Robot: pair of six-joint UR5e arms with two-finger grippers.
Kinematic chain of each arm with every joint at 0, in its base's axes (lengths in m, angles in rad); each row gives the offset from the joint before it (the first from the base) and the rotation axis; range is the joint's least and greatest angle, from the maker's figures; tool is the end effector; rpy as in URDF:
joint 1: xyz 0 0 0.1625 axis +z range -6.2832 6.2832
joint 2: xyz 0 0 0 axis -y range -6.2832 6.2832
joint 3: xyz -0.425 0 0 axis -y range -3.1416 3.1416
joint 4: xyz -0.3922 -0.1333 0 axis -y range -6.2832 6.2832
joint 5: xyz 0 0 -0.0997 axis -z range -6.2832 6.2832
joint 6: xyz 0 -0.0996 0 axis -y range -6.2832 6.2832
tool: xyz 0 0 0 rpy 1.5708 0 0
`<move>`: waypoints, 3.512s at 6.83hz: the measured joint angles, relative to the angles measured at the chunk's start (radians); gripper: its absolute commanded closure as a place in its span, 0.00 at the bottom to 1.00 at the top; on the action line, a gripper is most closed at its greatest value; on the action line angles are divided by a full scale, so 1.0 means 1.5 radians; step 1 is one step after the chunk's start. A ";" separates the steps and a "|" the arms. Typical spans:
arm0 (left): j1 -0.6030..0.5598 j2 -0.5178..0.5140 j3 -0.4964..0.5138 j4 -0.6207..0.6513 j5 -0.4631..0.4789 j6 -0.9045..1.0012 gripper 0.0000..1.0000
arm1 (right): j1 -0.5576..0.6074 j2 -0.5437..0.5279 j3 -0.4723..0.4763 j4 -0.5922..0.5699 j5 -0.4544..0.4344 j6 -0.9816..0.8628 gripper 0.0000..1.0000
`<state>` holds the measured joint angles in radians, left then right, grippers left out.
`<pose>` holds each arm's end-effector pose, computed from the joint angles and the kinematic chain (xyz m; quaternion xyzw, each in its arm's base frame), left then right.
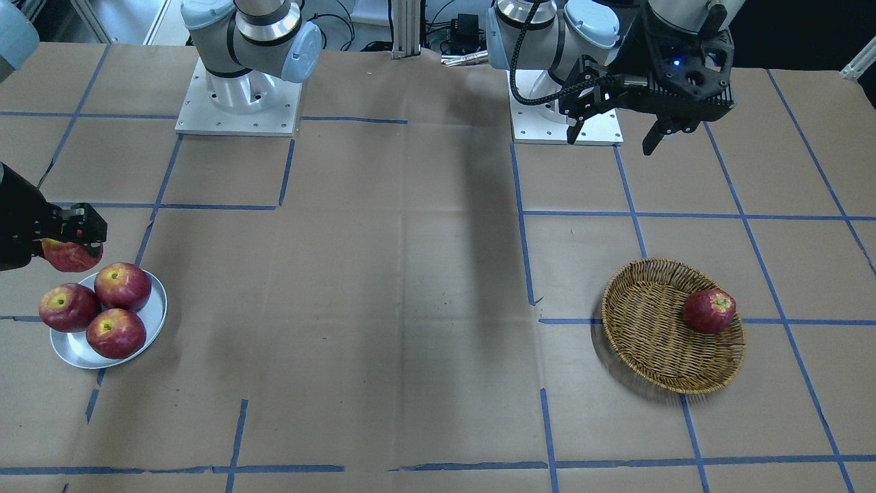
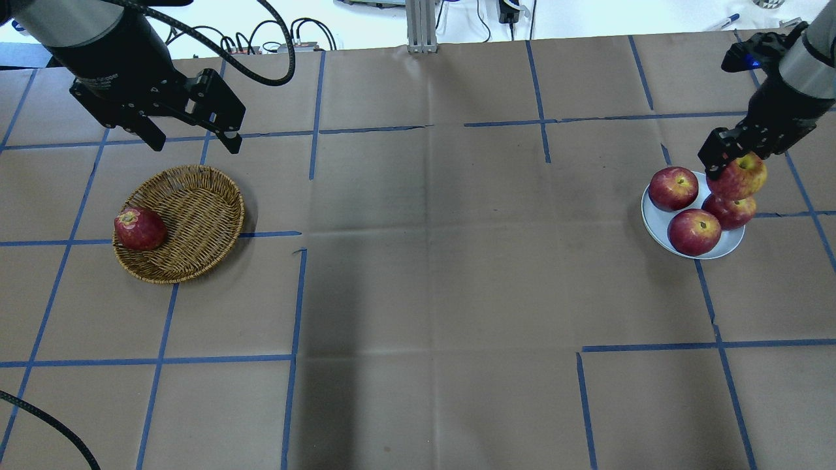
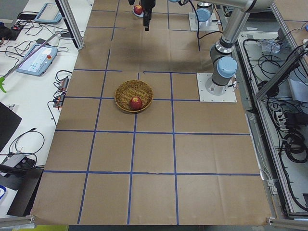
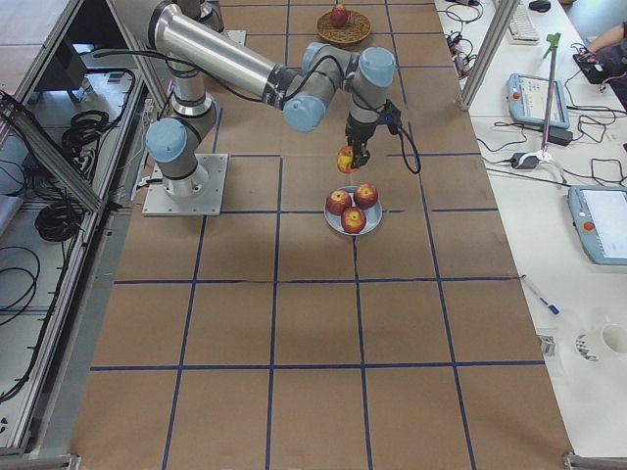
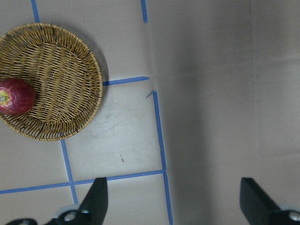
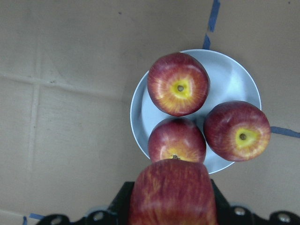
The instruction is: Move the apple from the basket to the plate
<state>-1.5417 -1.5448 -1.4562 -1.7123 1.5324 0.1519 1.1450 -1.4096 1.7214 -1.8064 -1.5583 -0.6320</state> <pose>-0.1232 -0.4807 0.5427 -0.0613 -0.9979 0.0013 0.0192 -0.0978 -0.5413 0.3548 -0.1026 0.9940 0.0297 0.0246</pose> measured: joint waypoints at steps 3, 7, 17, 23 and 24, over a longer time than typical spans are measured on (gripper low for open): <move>0.000 0.000 -0.001 -0.001 0.000 0.001 0.01 | -0.037 0.007 0.082 -0.107 0.022 -0.041 0.73; 0.001 0.002 -0.009 0.000 0.000 0.000 0.01 | -0.037 0.031 0.099 -0.183 0.027 -0.040 0.73; 0.001 0.008 -0.017 0.000 0.000 0.000 0.01 | -0.005 0.056 0.040 -0.192 0.046 -0.028 0.00; 0.001 0.009 -0.018 -0.001 0.000 0.001 0.01 | 0.228 -0.106 -0.037 0.059 -0.026 0.302 0.00; 0.001 0.009 -0.018 -0.001 0.000 0.001 0.01 | 0.270 -0.121 -0.037 0.082 -0.044 0.357 0.00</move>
<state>-1.5401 -1.5309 -1.4834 -1.7135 1.5325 0.1534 1.5501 -1.5912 1.6656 -1.6836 -1.6241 -0.0965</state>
